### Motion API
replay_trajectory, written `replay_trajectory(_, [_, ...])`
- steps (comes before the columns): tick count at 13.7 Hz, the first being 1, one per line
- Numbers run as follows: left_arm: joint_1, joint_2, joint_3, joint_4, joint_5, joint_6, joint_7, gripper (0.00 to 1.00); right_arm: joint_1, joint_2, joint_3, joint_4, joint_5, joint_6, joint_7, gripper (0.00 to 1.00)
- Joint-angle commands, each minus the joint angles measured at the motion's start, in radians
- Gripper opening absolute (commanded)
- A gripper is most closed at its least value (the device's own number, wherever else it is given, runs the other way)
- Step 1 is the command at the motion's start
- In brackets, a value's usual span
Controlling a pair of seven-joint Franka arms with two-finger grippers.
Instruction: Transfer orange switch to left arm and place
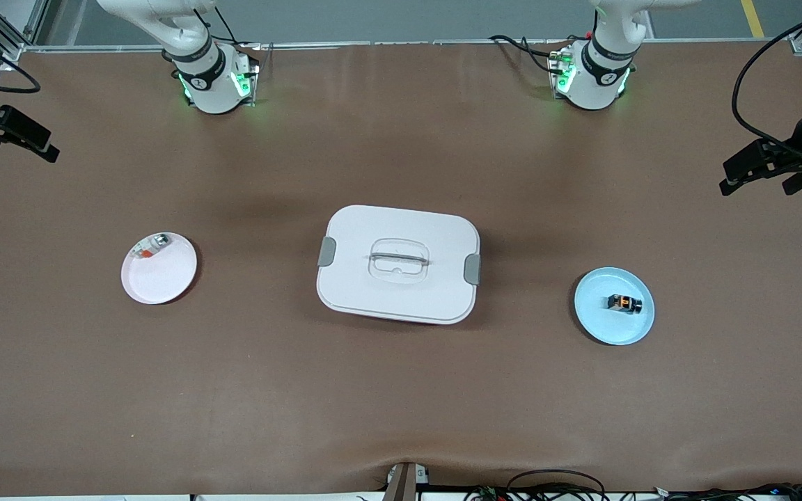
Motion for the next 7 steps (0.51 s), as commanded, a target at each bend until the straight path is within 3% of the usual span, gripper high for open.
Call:
replay_trajectory(1, [-0.003, 0.019, -0.005, 0.034, -0.005, -0.017, -0.003, 1.0, -0.005, 0.059, -0.003, 0.085, 0.005, -0.045, 0.007, 1.0])
replay_trajectory(7, [-0.014, 0.019, -0.008, 0.036, 0.0, -0.047, -0.001, 1.0, -0.006, 0.059, -0.007, 0.069, 0.005, -0.058, 0.018, 1.0])
